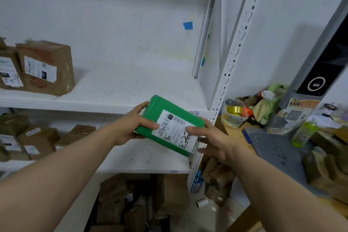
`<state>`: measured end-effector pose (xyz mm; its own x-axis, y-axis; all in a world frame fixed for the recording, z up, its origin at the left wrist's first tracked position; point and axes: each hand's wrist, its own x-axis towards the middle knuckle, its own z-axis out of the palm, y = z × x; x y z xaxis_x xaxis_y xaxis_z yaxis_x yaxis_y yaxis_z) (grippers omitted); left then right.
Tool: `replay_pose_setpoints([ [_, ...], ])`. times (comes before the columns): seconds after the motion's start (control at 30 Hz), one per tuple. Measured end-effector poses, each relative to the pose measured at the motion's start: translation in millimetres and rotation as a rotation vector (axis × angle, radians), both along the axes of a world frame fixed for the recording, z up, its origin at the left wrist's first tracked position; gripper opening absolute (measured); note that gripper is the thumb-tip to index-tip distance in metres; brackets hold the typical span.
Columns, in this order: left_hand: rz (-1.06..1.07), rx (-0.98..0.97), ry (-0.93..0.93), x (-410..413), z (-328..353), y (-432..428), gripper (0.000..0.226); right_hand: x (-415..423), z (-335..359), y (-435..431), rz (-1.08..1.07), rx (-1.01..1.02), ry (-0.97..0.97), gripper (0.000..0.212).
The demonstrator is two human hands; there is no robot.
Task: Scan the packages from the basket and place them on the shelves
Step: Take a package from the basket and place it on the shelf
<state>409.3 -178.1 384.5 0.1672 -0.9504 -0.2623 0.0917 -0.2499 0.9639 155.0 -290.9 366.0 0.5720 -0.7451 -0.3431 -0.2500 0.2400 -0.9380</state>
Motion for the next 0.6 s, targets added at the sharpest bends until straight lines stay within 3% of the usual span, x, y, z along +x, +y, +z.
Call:
replay_pose_setpoints([
  [0.07, -0.080, 0.013, -0.099, 7.3, 14.3, -6.2, 0.113, 7.9, 14.1, -4.5, 0.055, -0.039, 0.029, 0.123],
  [0.2, -0.196, 0.004, -0.249, 14.0, 42.4, -20.9, 0.121, 26.9, 43.0, -7.0, 0.216, -0.073, 0.099, 0.105],
  [0.37, -0.302, -0.036, -0.339, 24.6, 69.7, -37.9, 0.116, 35.7, 55.4, -15.5, 0.204, -0.090, 0.120, 0.098],
  [0.47, -0.276, -0.094, -0.259, 26.9, 70.8, -51.2, 0.119, 31.9, 52.3, -25.4, 0.158, -0.038, 0.062, 0.103],
  [0.6, -0.249, -0.128, 0.009, 23.8, 50.6, -70.5, 0.124, 15.1, 45.2, -33.3, 0.072, 0.034, -0.044, 0.108],
])
